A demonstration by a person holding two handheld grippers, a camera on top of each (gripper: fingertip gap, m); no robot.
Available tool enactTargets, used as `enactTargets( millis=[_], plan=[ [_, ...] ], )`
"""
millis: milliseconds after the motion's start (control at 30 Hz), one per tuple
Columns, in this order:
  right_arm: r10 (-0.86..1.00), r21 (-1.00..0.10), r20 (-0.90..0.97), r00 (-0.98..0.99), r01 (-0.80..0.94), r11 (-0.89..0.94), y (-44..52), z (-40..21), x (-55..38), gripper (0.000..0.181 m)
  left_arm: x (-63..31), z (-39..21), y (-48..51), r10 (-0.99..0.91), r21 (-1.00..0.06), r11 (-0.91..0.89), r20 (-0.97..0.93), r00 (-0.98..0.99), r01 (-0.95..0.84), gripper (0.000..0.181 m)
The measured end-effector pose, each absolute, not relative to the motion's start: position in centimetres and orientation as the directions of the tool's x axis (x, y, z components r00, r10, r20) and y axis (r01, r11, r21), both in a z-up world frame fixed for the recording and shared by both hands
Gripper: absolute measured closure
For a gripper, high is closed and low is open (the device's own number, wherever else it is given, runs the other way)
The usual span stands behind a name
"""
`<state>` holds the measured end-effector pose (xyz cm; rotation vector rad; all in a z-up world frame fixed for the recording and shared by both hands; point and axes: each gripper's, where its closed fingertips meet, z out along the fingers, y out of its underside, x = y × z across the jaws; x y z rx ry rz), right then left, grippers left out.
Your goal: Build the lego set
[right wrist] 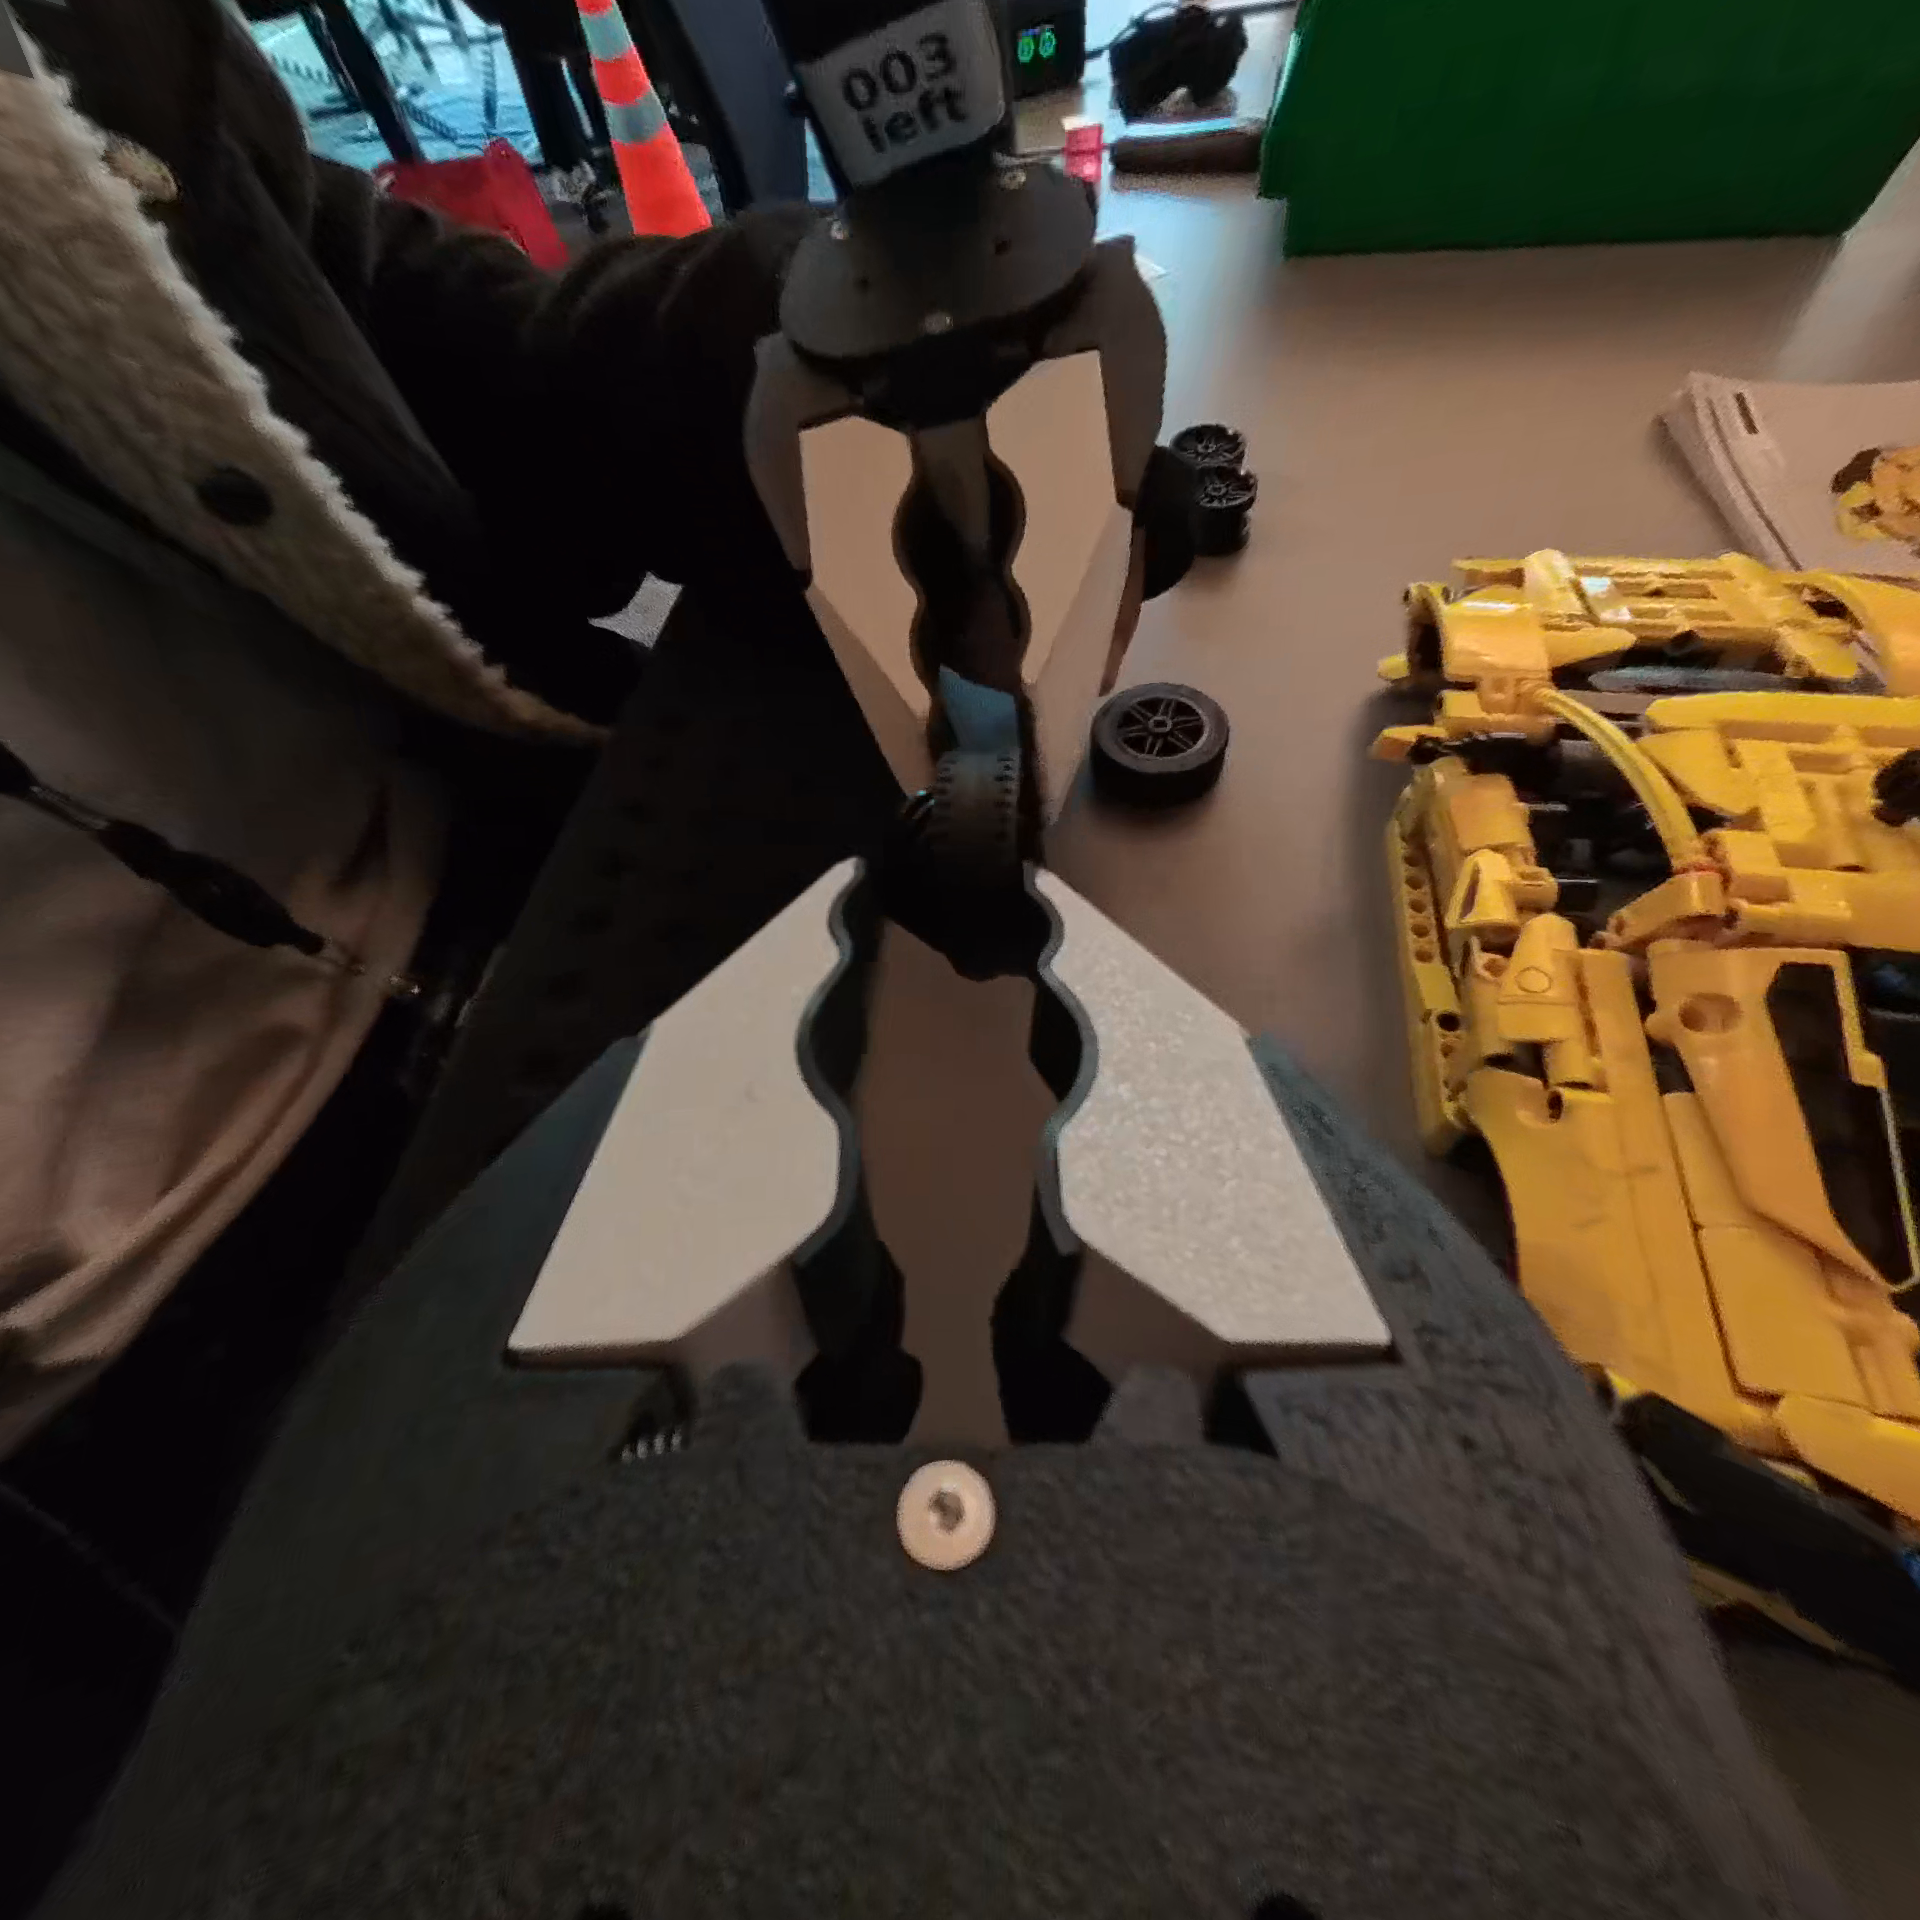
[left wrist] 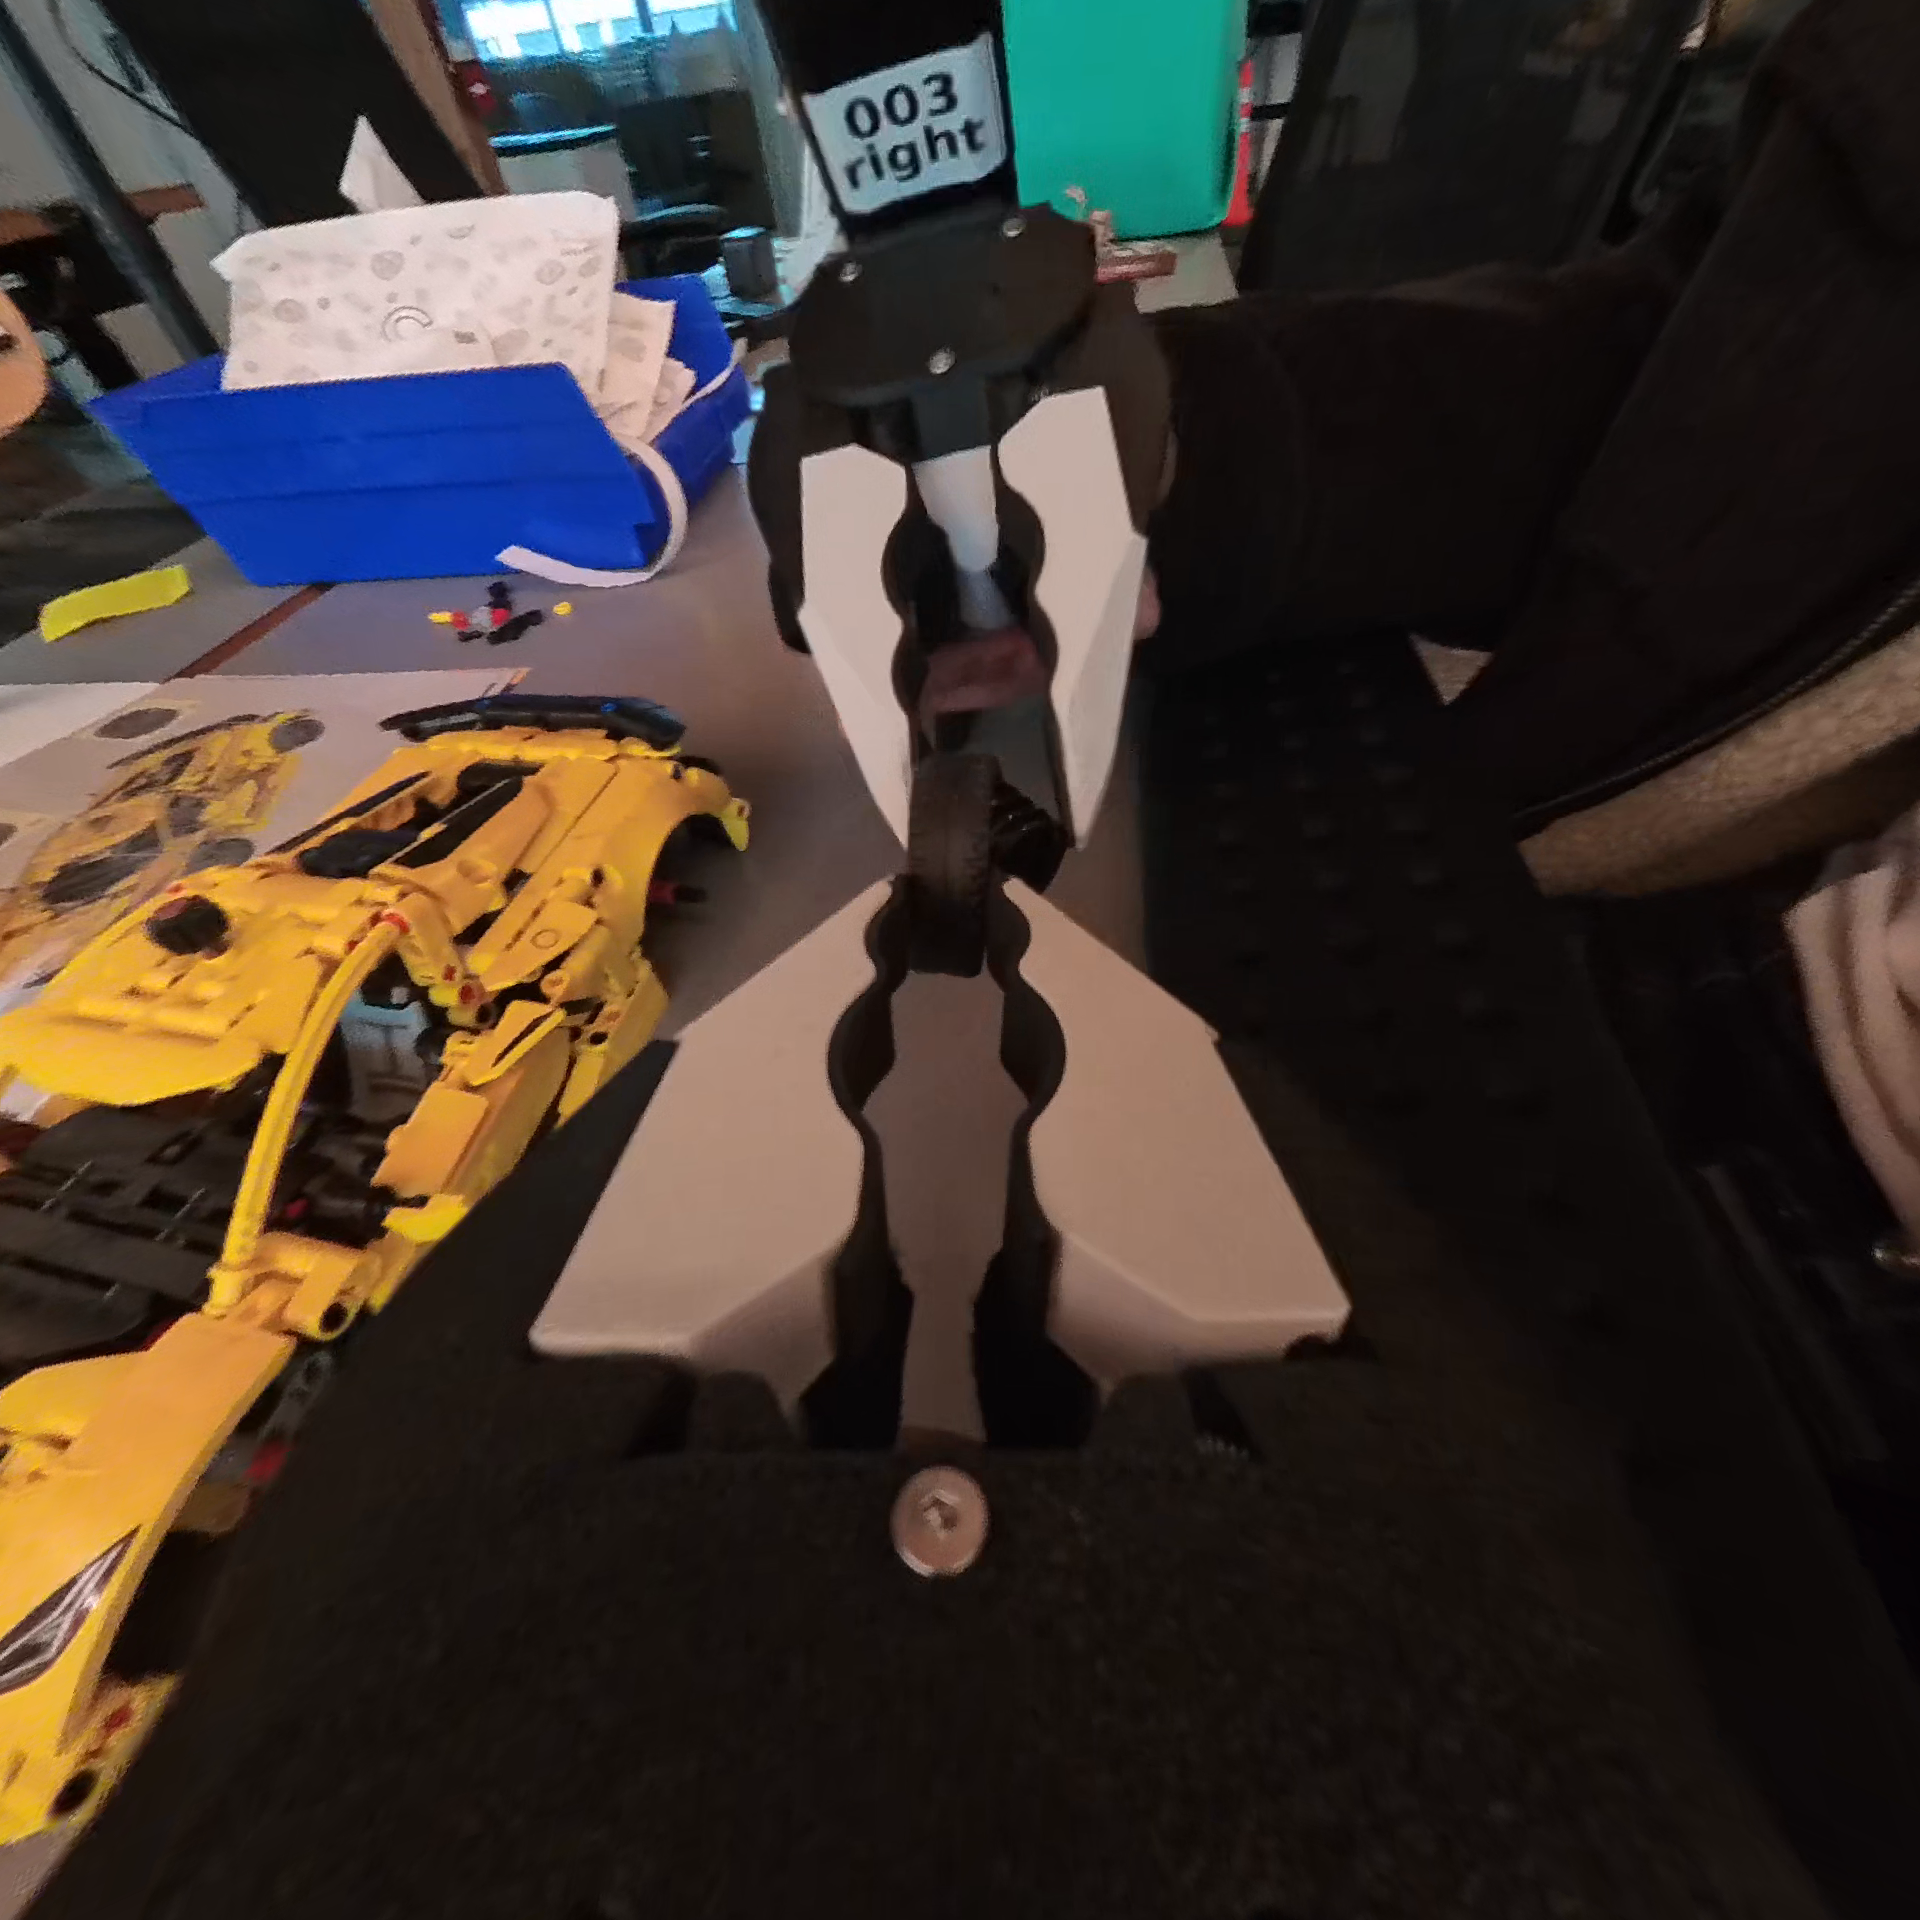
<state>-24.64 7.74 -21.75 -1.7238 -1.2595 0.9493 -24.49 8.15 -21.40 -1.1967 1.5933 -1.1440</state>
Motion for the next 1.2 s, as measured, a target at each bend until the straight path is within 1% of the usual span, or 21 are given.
enactTargets(
  millis=[67,133,200,367,500,633,733,833,867,933,1000,1033,1067,1100,1133,1200],
  plan=[
    [0.970,-0.925,-0.081,0.228,0.345,-0.158,8.0,-20.9,-24.8,0.157,-24.6,-20.7,8.4,-0.978,-0.975,0.085,-0.042,-0.203,-0.206,0.167],
    [0.966,-0.915,-0.006,0.258,0.387,-0.109,8.6,-21.0,-24.7,0.158,-24.6,-20.7,9.1,-0.986,-0.976,0.038,-0.001,-0.169,-0.216,0.167],
    [0.959,-0.920,0.018,0.281,0.381,-0.094,9.0,-20.8,-24.7,0.159,-24.6,-20.5,9.5,-0.991,-0.976,-0.012,0.041,-0.130,-0.218,0.167],
    [0.925,-0.892,0.108,0.365,0.446,-0.072,10.1,-21.5,-24.4,0.160,-24.4,-21.0,10.7,-0.999,-0.964,0.038,-0.035,-0.016,-0.264,0.167],
    [0.888,-0.885,0.144,0.437,0.458,-0.082,11.0,-21.2,-24.3,0.160,-24.3,-20.7,11.7,-0.997,-0.965,0.022,-0.041,0.067,-0.261,0.168],
    [0.849,-0.883,0.156,0.505,0.457,-0.109,11.7,-20.9,-24.3,0.160,-24.2,-20.4,12.4,-0.990,-0.967,0.018,-0.053,0.132,-0.255,0.168],
    [0.815,-0.875,0.148,0.560,0.458,-0.156,12.3,-21.1,-24.4,0.161,-24.2,-20.8,13.4,-0.974,-0.954,0.033,-0.098,0.203,-0.299,0.170],
    [0.770,-0.864,0.183,0.612,0.473,-0.171,12.8,-21.2,-24.5,0.161,-24.2,-21.0,14.1,-0.958,-0.948,0.020,-0.108,0.264,-0.317,0.171],
    [0.759,-0.868,0.189,0.623,0.468,-0.168,12.8,-21.1,-24.6,0.161,-24.3,-21.0,14.2,-0.955,-0.948,0.025,-0.116,0.273,-0.317,0.171],
    [0.744,-0.863,0.273,0.609,0.497,-0.090,13.0,-20.6,-24.7,0.160,-24.4,-20.4,14.3,-0.953,-0.959,0.031,-0.113,0.280,-0.283,0.170],
    [0.714,-0.840,0.363,0.599,0.542,-0.028,13.0,-20.3,-24.8,0.158,-24.4,-20.5,14.3,-0.967,-0.968,-0.022,-0.043,0.251,-0.251,0.169],
    [0.685,-0.814,0.447,0.576,0.579,0.044,12.9,-19.9,-24.9,0.158,-24.5,-20.3,14.2,-0.972,-0.971,-0.027,-0.030,0.233,-0.237,0.168],
    [0.628,-0.765,0.548,0.552,0.634,0.111,13.0,-19.6,-24.6,0.157,-24.7,-20.2,14.1,-0.977,-0.975,-0.040,-0.009,0.215,-0.220,0.174],
    [0.587,-0.711,0.620,0.520,0.689,0.140,13.0,-19.9,-24.2,0.157,-24.9,-19.9,14.1,-0.980,-0.980,-0.085,0.050,0.194,-0.177,0.174],
    [0.571,-0.672,0.662,0.487,0.722,0.164,12.8,-20.3,-24.1,0.157,-25.2,-19.8,14.3,-0.977,-0.977,-0.150,0.124,0.175,-0.148,0.170],
    [0.556,-0.612,0.711,0.432,0.769,0.186,12.7,-21.3,-24.0,0.157,-25.8,-18.9,14.8,-0.955,-0.958,-0.280,0.270,0.126,-0.067,0.170]
  ],
)
